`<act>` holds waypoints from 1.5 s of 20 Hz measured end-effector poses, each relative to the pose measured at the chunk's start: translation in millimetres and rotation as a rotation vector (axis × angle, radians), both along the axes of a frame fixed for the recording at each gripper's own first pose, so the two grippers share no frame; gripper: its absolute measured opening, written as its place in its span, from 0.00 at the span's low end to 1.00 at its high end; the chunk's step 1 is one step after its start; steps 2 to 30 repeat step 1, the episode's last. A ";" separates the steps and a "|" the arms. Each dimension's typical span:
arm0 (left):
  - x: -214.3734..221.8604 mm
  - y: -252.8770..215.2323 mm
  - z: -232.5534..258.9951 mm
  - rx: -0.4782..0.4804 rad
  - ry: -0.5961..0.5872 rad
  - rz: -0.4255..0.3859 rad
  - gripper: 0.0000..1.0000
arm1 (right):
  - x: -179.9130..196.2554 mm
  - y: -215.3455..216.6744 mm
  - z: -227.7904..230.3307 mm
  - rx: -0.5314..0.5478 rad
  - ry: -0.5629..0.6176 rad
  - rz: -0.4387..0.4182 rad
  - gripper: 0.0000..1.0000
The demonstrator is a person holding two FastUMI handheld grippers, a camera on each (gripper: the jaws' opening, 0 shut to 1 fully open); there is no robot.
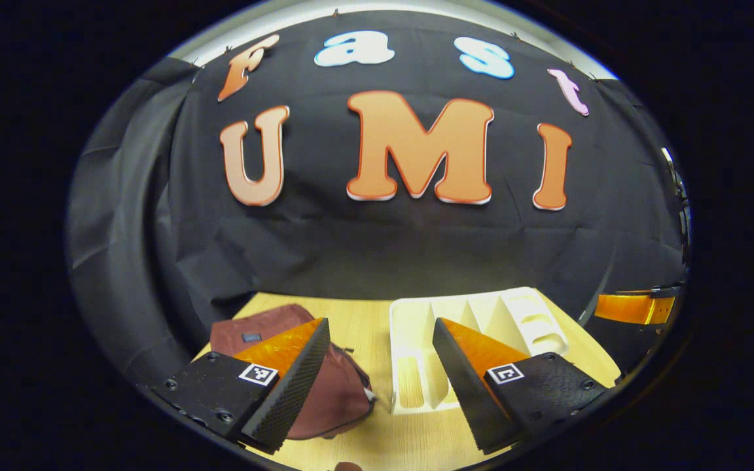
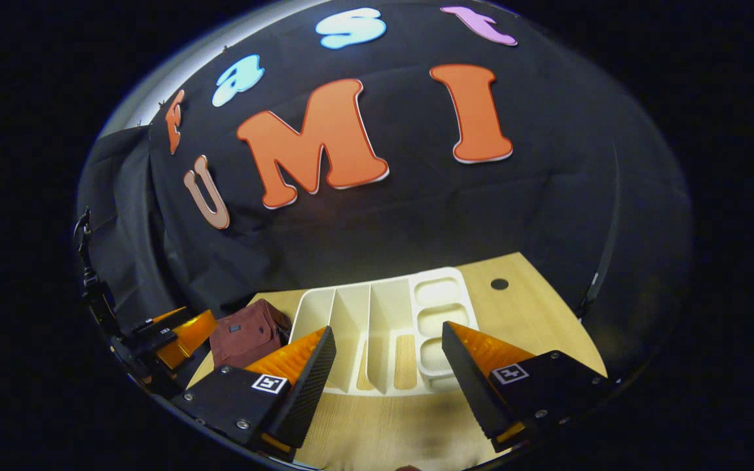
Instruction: Open the schoolbag, grab two books from the bookshelf and put them into the schoolbag.
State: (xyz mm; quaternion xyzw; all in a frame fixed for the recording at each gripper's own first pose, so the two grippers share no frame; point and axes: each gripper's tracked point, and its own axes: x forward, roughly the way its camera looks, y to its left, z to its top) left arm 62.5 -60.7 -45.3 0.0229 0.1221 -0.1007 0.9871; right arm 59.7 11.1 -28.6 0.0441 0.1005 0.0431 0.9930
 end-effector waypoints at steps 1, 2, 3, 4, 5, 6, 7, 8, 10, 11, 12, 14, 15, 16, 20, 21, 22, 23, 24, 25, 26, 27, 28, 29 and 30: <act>-5.5 -1.6 9.1 -0.016 -0.033 0.003 1.00 | -3.3 -0.9 9.2 -0.013 -0.033 -0.001 0.97; -5.5 -1.6 9.1 -0.016 -0.033 0.003 1.00 | -3.3 -0.9 9.2 -0.013 -0.033 -0.001 0.97; -5.5 -1.6 9.1 -0.016 -0.033 0.003 1.00 | -3.3 -0.9 9.2 -0.013 -0.033 -0.001 0.97; -5.5 -1.6 9.1 -0.016 -0.033 0.003 1.00 | -3.3 -0.9 9.2 -0.013 -0.033 -0.001 0.97; -5.5 -1.6 9.1 -0.016 -0.033 0.003 1.00 | -3.3 -0.9 9.2 -0.013 -0.033 -0.001 0.97; -5.5 -1.6 9.1 -0.016 -0.033 0.003 1.00 | -3.3 -0.9 9.2 -0.013 -0.033 -0.001 0.97; -5.5 -1.6 9.1 -0.016 -0.033 0.003 1.00 | -3.3 -0.9 9.2 -0.013 -0.033 -0.001 0.97; -5.5 -1.6 9.1 -0.016 -0.033 0.003 1.00 | -3.3 -0.9 9.2 -0.013 -0.033 -0.001 0.97; -5.5 -1.6 9.1 -0.016 -0.033 0.003 1.00 | -3.3 -0.9 9.2 -0.013 -0.033 -0.001 0.97; -5.5 -1.6 9.1 -0.016 -0.033 0.003 1.00 | -3.3 -0.9 9.2 -0.013 -0.033 -0.001 0.97; -5.5 -1.6 9.1 -0.016 -0.033 0.003 1.00 | -3.3 -0.9 9.2 -0.013 -0.033 -0.001 0.97; -5.5 -1.6 9.1 -0.016 -0.033 0.003 1.00 | -3.3 -0.9 9.2 -0.013 -0.033 -0.001 0.97; -5.5 -1.6 9.1 -0.016 -0.033 0.003 1.00 | -3.3 -0.9 9.2 -0.013 -0.033 -0.001 0.97; -5.5 -1.6 9.1 -0.016 -0.033 0.003 1.00 | -3.3 -0.9 9.2 -0.013 -0.033 -0.001 0.97; -5.5 -1.6 9.1 -0.016 -0.033 0.003 1.00 | -3.3 -0.9 9.2 -0.013 -0.033 -0.001 0.97; -5.5 -1.6 9.1 -0.016 -0.033 0.003 1.00 | -3.3 -0.9 9.2 -0.013 -0.033 -0.001 0.97; -5.5 -1.6 9.1 -0.016 -0.033 0.003 1.00 | -3.3 -0.9 9.2 -0.013 -0.033 -0.001 0.97; -5.5 -1.6 9.1 -0.016 -0.033 0.003 1.00 | -3.3 -0.9 9.2 -0.013 -0.033 -0.001 0.97; -5.5 -1.6 9.1 -0.016 -0.033 0.003 1.00 | -3.3 -0.9 9.2 -0.013 -0.033 -0.001 0.97; -5.5 -1.6 9.1 -0.016 -0.033 0.003 1.00 | -3.3 -0.9 9.2 -0.013 -0.033 -0.001 0.97; -5.5 -1.6 9.1 -0.016 -0.033 0.003 1.00 | -3.3 -0.9 9.2 -0.013 -0.033 -0.001 0.97; -5.5 -1.6 9.1 -0.016 -0.033 0.003 1.00 | -3.3 -0.9 9.2 -0.013 -0.033 -0.001 0.97; -5.5 -1.6 9.1 -0.016 -0.033 0.003 1.00 | -3.3 -0.9 9.2 -0.013 -0.033 -0.001 0.97; -5.5 -1.6 9.1 -0.016 -0.033 0.003 1.00 | -3.3 -0.9 9.2 -0.013 -0.033 -0.001 0.97; -5.5 -1.6 9.1 -0.016 -0.033 0.003 1.00 | -3.3 -0.9 9.2 -0.013 -0.033 -0.001 0.97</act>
